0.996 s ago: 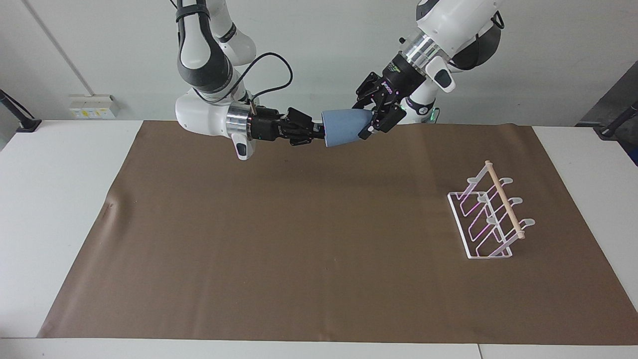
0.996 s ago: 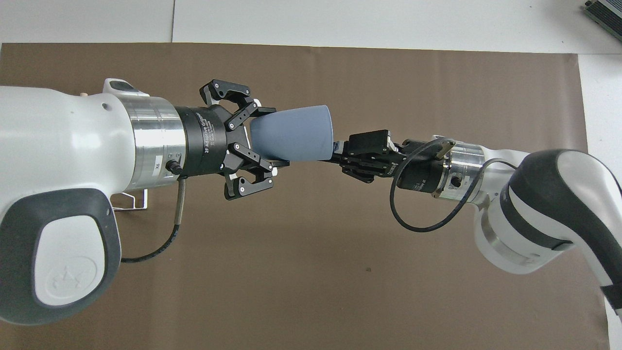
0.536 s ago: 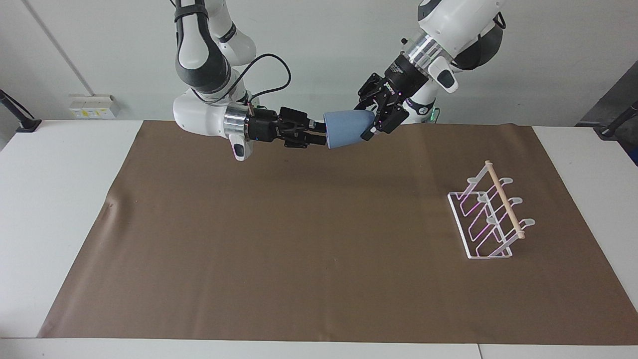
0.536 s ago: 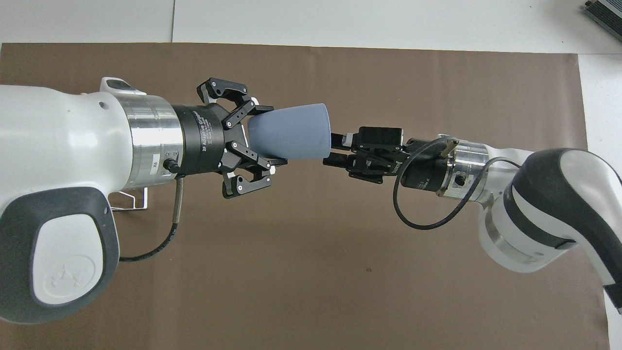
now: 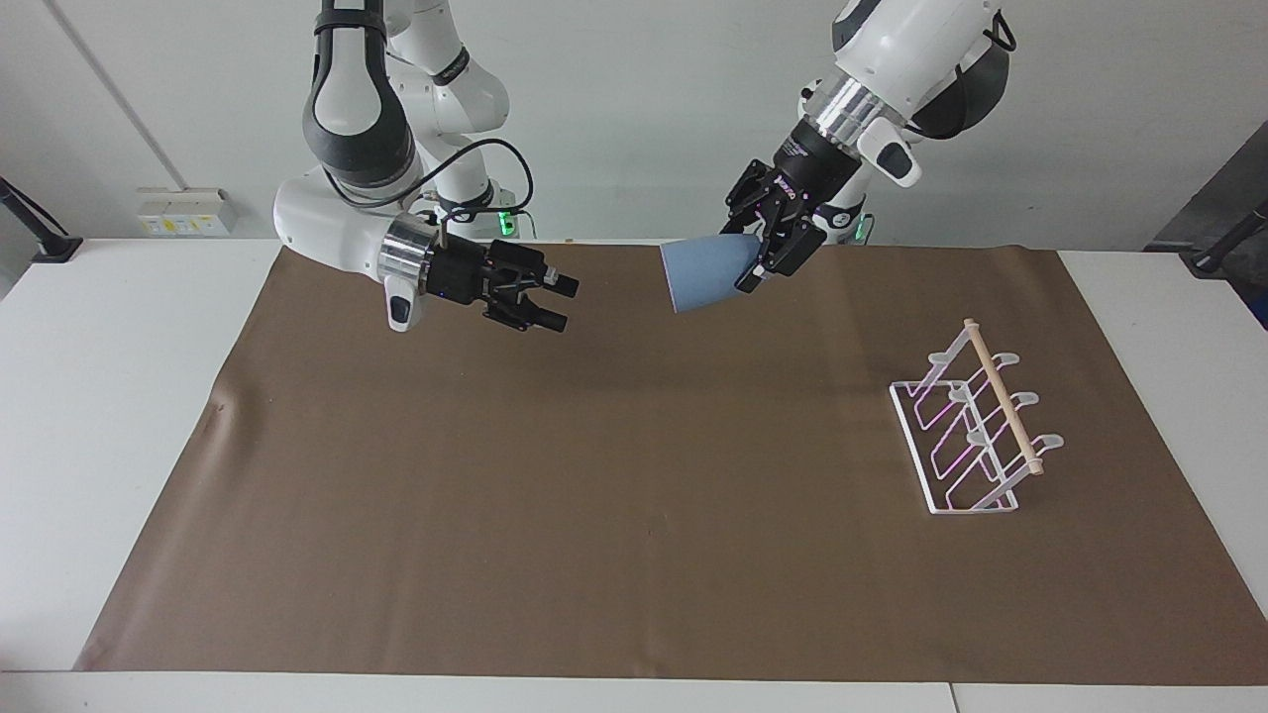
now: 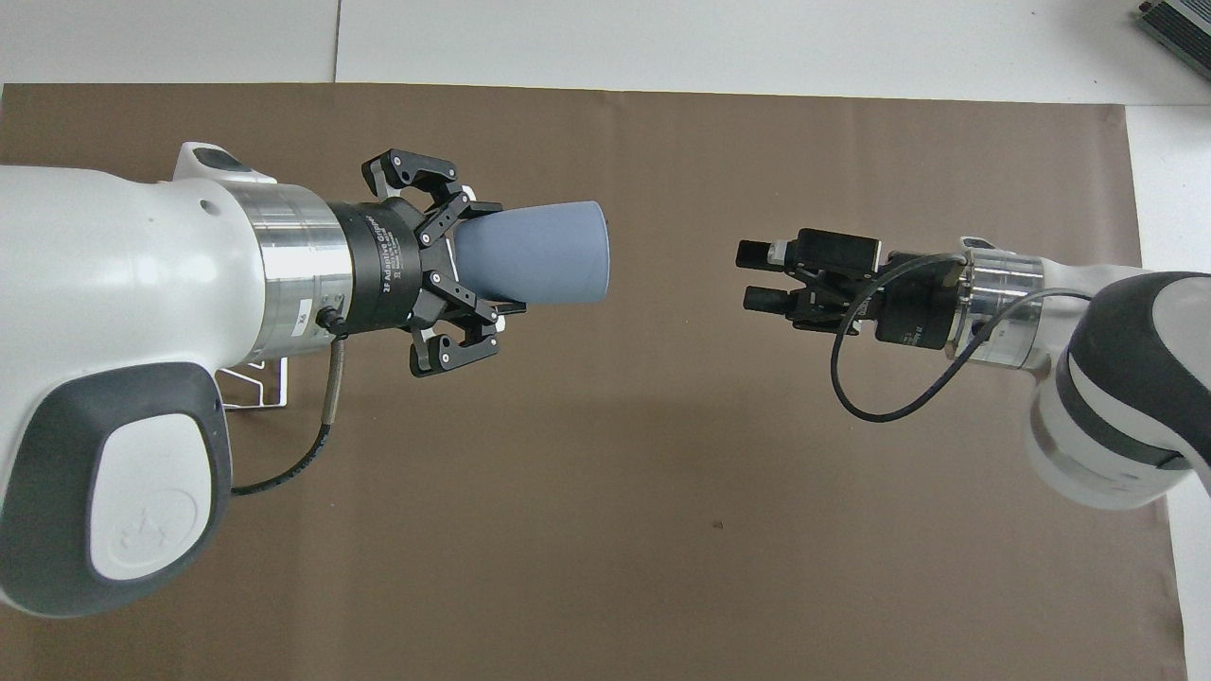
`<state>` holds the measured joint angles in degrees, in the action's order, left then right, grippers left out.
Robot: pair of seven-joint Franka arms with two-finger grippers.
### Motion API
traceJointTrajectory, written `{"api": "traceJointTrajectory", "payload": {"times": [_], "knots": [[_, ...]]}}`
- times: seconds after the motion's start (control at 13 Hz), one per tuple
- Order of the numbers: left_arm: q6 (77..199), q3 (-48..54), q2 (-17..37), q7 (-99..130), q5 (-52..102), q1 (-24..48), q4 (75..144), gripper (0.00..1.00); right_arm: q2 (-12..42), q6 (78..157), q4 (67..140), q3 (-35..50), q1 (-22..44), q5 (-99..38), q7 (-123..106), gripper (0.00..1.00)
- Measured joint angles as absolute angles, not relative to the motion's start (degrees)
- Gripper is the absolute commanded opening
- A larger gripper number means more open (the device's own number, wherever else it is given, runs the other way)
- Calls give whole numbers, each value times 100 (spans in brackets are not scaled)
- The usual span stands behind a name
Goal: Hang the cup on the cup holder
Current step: 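Carry the cup to the rack with the left gripper while the right gripper retracts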
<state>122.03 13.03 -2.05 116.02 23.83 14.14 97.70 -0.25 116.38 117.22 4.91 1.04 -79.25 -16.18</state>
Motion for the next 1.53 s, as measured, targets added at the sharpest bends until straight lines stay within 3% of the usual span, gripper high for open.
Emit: {"api": "traceJointTrajectory", "payload": {"times": [0.46, 0.92, 1.53], "knots": [[12245, 1279, -210, 11021, 1273, 1092, 9972, 0, -37, 12633, 11537, 493, 118, -4950, -1536, 100], [12414, 1259, -255, 9743, 326, 388, 10327, 0, -67, 12698, 11475, 559, 178, -1244, -341, 100], [12948, 1248, -117, 8162, -1596, -39, 10569, 0, -235, 10975, 10099, 489, 172, -305, 289, 100]]}}
